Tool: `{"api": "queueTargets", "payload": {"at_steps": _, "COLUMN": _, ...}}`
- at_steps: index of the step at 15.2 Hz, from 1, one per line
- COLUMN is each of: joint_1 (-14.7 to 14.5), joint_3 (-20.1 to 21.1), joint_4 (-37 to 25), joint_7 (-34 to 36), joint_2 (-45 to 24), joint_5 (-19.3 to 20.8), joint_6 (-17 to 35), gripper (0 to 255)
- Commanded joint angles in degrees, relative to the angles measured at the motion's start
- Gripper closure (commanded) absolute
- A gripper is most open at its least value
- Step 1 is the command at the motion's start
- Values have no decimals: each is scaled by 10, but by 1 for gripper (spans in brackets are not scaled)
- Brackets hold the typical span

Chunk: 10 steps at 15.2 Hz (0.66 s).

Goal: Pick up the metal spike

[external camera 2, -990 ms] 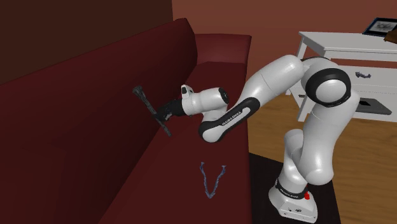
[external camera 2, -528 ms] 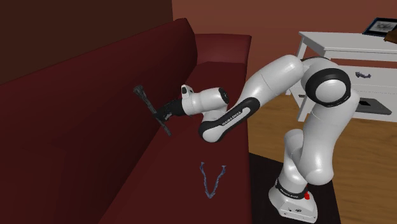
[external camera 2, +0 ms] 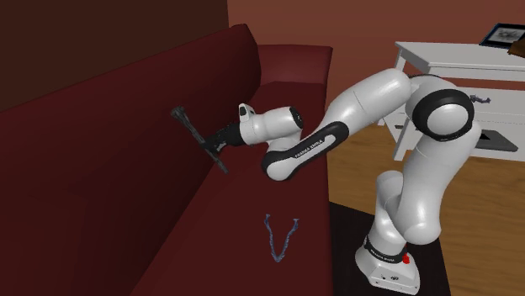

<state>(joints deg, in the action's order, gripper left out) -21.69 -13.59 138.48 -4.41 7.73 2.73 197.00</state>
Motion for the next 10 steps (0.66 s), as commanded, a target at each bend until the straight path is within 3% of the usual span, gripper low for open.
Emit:
{"api": "queueTargets", "payload": {"at_steps": 1, "joint_1": 8, "joint_3": 11, "joint_4": -7, "joint_7": -8, "joint_2": 11, "joint_5": -9, "joint_6": -18, "gripper": 255}}
{"api": "queueTargets", "payload": {"at_steps": 10, "joint_1": 35, "joint_3": 41, "joint_4": -36, "joint_7": -17, "joint_2": 40, "joint_5": -20, "joint_6": -77, "gripper": 255}}
